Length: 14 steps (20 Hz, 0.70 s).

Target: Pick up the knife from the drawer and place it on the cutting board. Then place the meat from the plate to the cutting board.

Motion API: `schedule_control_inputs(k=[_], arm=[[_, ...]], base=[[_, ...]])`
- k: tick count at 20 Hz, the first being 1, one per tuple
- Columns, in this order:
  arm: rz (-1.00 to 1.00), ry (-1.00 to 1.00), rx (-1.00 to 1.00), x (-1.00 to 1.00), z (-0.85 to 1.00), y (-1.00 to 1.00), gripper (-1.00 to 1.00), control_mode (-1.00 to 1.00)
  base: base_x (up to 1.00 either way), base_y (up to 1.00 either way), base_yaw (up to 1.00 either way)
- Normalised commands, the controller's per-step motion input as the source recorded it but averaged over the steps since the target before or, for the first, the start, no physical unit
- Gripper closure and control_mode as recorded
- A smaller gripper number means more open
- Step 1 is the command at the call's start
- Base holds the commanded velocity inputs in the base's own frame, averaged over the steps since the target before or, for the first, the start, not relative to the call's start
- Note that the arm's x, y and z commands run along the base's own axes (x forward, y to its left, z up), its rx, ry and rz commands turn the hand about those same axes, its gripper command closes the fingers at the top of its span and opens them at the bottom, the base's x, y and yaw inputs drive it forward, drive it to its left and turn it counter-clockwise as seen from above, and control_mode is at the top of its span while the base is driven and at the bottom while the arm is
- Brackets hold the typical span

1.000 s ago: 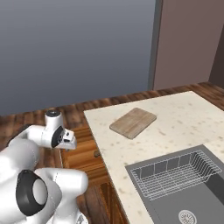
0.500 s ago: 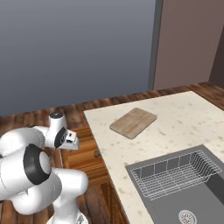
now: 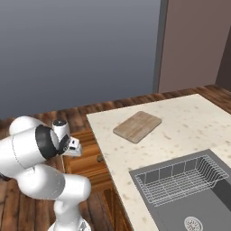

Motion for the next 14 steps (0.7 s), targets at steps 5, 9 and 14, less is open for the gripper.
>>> schedule_control_inputs(k=[5, 9, 14], arm=[[0.04, 0.00, 0.00, 0.16, -0.26, 0.08, -1.00, -1.00], [0.05, 0.00, 0.00, 0.13, -0.24, 0.01, -1.00, -1.00], [0.05, 0.00, 0.00, 0.09, -0.22, 0.00, -1.00, -1.00]], base=[[0.00, 0.00, 0.00], [0.00, 0.00, 0.00], [0.00, 0.00, 0.00]])
